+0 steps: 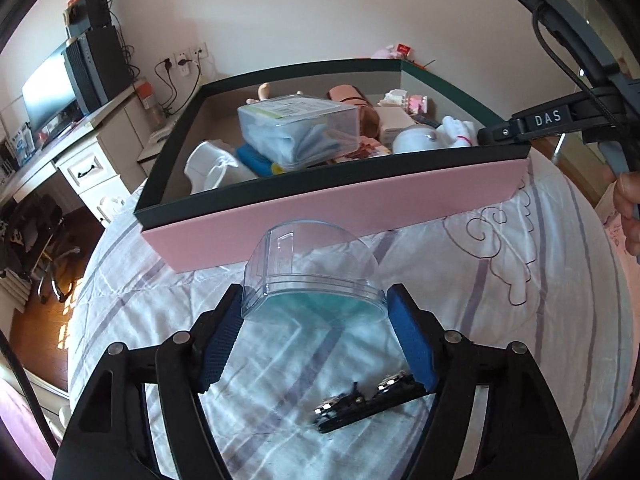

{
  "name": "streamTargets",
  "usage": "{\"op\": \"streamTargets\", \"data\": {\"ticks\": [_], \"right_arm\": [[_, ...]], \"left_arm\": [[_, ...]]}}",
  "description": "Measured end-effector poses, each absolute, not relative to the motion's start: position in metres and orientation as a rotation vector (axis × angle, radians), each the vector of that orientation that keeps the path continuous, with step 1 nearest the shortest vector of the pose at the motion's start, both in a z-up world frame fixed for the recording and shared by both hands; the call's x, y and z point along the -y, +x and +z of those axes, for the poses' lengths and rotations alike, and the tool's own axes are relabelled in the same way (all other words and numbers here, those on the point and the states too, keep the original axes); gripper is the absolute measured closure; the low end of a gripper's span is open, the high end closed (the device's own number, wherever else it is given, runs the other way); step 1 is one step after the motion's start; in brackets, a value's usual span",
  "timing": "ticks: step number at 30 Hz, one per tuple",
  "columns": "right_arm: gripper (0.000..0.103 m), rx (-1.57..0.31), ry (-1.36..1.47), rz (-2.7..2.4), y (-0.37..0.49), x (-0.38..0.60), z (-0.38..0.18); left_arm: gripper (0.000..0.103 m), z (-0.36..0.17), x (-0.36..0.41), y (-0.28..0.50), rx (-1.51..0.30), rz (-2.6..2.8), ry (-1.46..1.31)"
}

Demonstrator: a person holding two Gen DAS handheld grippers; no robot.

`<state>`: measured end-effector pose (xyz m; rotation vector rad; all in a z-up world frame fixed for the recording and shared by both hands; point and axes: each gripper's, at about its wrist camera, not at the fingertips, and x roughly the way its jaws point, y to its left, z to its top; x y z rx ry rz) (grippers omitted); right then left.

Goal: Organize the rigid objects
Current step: 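Carry the teal-lidded case into the pink box and open the left tool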

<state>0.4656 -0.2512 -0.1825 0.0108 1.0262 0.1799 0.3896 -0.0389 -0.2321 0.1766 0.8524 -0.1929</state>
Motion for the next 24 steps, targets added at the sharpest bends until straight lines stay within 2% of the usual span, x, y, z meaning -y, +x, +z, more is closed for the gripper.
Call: {"op": "streamTargets", "data": {"ticks": [11,24], "right_arm": [[0.089,-1.027,0.004,0.164,0.464,0.245,-0.182],[0.089,-1.035,-0.026,0.153,0.465,0.242,-0.182]], "left_arm": [[0.030,-0.231,-0.026,0.388,-0.844,-0.063,0.142],[0.030,-0.202,-0.058,0.381,-0.786,-0.048,0.106]]}}
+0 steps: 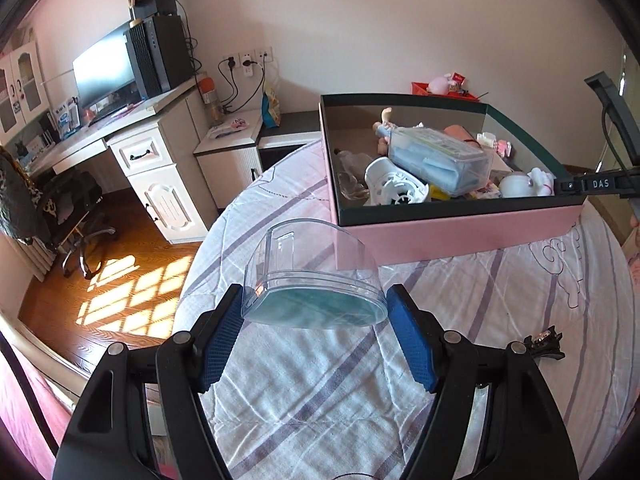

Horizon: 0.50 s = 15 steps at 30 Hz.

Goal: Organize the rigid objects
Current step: 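Carry the teal-lidded case into the pink box and open the left tool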

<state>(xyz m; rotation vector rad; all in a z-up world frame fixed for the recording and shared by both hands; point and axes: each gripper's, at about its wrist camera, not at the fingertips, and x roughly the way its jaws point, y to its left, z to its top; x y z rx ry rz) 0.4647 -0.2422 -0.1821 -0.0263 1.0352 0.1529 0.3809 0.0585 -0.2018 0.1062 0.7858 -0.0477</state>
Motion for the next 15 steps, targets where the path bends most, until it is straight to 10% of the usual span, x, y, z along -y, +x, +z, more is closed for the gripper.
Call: {"op": "streamTargets", "data": {"ticks": [15], "right_arm": [[0.089,-1.024,-0.029,0.158,0.470,0.245,-0.181]], "left_arm": [[0.030,-0.137,-0.032,0.470,-0.725,-0.064,0.196]]}}
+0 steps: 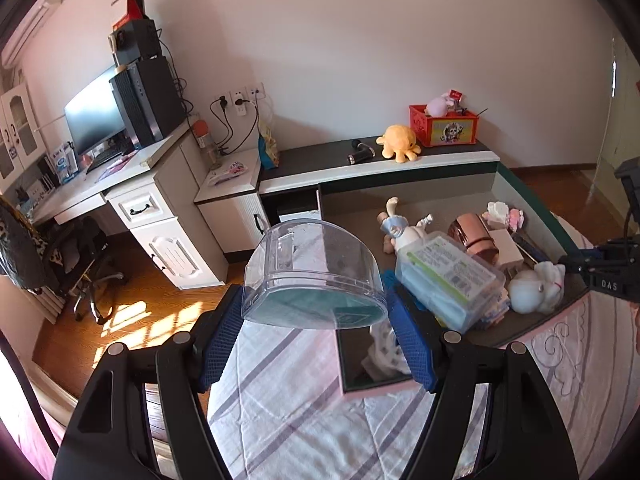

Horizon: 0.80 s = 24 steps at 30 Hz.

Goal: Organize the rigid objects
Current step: 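Carry the teal-lidded case into the pink box and open the left tool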

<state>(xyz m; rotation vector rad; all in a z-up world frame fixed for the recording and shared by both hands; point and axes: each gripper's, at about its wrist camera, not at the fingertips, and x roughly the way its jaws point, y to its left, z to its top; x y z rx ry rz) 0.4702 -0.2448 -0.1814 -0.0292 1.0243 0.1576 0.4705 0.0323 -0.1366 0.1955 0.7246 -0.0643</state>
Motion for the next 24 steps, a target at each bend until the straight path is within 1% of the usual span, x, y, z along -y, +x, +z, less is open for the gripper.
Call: {"op": "streamTargets", "data": {"ticks": [8,17,18,19,21,24], "right_arm": [[0.089,-1.019,-0.045,0.175,0.475,0.245,-0.182],[0.088,-1.011,-0.060,0.189,0.476,0.245,-0.183],[0.088,-1.009,-0.061,0.189,0.476,0.245,-0.183],[0.088,-1.008,-0.064,0.189,0.475,0.245,-0.183],[0.088,-1.009,-0.064,0.190,0.475,0.245,-0.183],[0.088,-1.009,-0.063,0.190,0.475,0.244,-0.183]], "left_arm": [[0.030,-0.150,0.009,0.532,-0.777,-0.146,0.169],[0.028,-0.181,0.041,0.582,-0.856,-0.166,0.114],[0.024,-0.183,0.043,0.584,-0.866,-0.173,0.115],[0.017,-0.185,0.045,0.583,-0.870,-0.174,0.118],[0.010,-0.186,0.047,0.579,-0.863,-0.175,0.141],[0.006,-0.180,0.042,0.567,-0.829,-0.160,0.162]]}}
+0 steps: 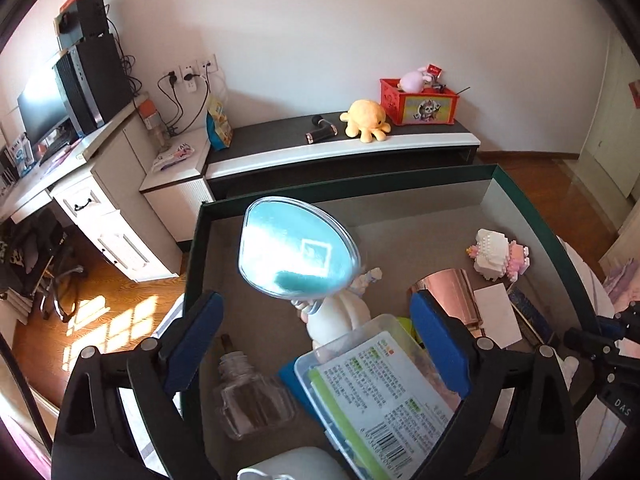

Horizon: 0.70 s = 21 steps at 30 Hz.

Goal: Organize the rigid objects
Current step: 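Carry the teal-lidded case into the pink box and open the left tool, then grasp the black hair clip on the bed with the left tool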

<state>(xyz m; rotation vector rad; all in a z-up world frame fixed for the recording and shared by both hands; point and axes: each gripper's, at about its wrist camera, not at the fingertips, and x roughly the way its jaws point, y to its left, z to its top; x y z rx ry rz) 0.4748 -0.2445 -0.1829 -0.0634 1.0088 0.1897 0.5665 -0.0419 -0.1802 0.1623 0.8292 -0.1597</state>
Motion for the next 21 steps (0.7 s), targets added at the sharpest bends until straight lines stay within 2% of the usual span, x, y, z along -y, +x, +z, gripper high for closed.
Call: {"op": "streamTargets", "data": {"ticks": [11,21], "right_arm": [[0.088,-1.022,-0.044,0.176,0.475,0.246,-0.182],[0.088,-1.042,-0.031,0.156,0.468,0.243,-0.184]], "left_arm": [[0.000,-0.139,-0.009,0.490,-0.650,-0.132,0.157],[0.000,-0.135,-0.040,0.454,-0.644,-0.105,0.144]]}}
